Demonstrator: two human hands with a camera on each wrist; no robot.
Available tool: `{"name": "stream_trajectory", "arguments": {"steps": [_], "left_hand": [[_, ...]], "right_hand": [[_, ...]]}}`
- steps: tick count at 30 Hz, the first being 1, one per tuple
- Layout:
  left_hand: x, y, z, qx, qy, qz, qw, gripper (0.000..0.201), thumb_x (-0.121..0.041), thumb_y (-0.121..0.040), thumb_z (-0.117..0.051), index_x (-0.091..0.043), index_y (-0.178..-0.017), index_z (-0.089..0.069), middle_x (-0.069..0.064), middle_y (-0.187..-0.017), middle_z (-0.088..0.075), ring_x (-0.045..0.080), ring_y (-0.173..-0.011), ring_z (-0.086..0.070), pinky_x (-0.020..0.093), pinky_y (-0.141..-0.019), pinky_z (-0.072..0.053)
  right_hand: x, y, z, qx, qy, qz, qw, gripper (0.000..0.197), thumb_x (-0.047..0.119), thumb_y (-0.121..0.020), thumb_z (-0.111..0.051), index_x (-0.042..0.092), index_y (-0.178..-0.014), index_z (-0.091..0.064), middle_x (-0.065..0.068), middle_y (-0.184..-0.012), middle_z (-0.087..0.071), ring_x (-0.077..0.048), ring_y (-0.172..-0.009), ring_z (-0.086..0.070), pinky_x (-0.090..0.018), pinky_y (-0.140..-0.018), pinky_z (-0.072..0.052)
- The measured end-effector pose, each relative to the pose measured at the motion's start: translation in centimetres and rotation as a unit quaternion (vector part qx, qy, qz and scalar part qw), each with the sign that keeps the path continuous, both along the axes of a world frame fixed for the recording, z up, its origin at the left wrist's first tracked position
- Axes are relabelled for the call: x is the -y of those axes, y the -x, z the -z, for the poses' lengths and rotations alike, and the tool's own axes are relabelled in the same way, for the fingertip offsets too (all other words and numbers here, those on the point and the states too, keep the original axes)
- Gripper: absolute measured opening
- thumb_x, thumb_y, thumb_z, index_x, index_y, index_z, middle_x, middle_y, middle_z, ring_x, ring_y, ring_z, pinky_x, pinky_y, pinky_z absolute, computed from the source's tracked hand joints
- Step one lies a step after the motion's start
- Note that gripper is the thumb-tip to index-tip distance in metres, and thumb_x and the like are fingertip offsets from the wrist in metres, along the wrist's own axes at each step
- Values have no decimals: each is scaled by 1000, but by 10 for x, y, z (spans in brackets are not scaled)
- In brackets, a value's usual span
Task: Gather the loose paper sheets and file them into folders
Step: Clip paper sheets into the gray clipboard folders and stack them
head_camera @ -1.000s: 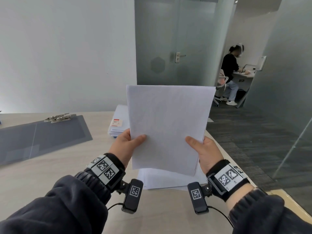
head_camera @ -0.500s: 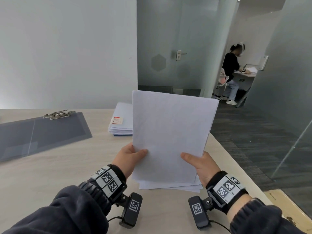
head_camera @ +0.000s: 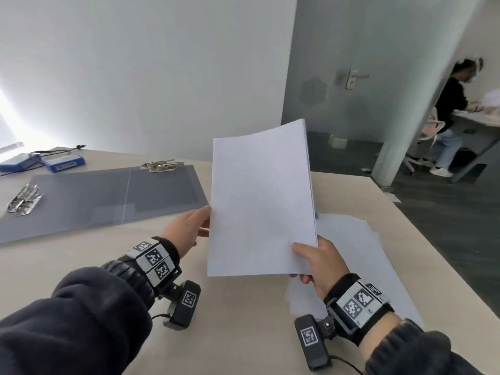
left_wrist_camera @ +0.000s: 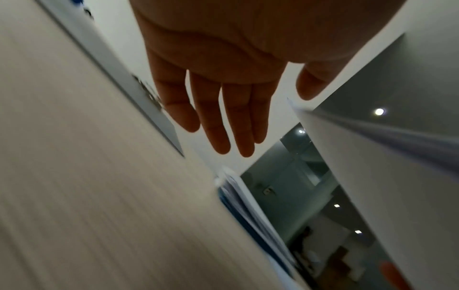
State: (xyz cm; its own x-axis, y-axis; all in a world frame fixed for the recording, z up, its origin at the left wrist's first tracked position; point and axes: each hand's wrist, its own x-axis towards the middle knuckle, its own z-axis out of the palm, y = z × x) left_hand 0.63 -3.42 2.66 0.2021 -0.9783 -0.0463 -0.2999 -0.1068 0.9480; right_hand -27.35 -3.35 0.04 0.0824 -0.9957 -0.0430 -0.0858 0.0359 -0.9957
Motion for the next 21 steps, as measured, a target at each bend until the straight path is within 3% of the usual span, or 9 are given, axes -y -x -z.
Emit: {"name": "stream_trajectory", "arguments": {"steps": [3, 6, 9, 12, 17, 21], "left_hand": [[17, -58, 0, 165, -31, -21, 986, 25, -32, -99, -48, -24, -98, -72, -8, -105, -72, 17, -98, -65, 32, -81, -47], [40, -104, 4, 328, -113, -20, 937, 28, -25, -98, -49, -21, -118, -69, 2, -123, -66, 22, -108, -60, 29, -92, -45], [57, -132, 9, 372, -185, -37, 909, 42, -25, -100, -50, -10, -139, -54, 11, -141, -55, 28, -129, -51, 32, -104, -40], [65, -145, 16, 395, -252, -15, 884, 50, -29, -101, -50, -8, -146, -43, 13, -148, -46, 29, -136, -44, 33, -109, -35], [56, -141, 20, 473, -289, 47, 831, 44, -39, -96, -46, -14, -130, -59, 10, -133, -58, 28, -120, -56, 30, -91, -42], [28, -123, 10, 476, -284, 87, 828, 42, -39, -97, -43, -15, -124, -64, 7, -126, -62, 27, -115, -59, 33, -95, -46]], "right_hand": [[12, -31, 6, 21, -12, 7, 1000, 7, 4, -96, -56, 6, -98, -63, -8, -65, -66, -27, -48, -57, -25, -44, -28], [20, -53, 13, 32, -24, 1, 999, 8, 5, -95, -57, 5, -101, -63, -7, -66, -67, -27, -49, -58, -25, -43, -30], [26, -67, 18, 44, -42, 1, 998, 8, 5, -95, -58, 2, -102, -62, -9, -66, -66, -27, -47, -57, -25, -42, -29], [29, -74, 21, 48, -54, 5, 997, 9, 4, -95, -58, 1, -103, -61, -10, -65, -66, -27, -46, -57, -23, -40, -29], [29, -77, 23, 34, -57, 18, 998, 6, 4, -96, -58, 3, -101, -62, -11, -66, -65, -26, -47, -57, -23, -39, -31], [20, -82, 20, 35, -53, 20, 998, 6, 4, -96, -58, 4, -101, -62, -15, -72, -64, -26, -49, -57, -24, -39, -32]]}}
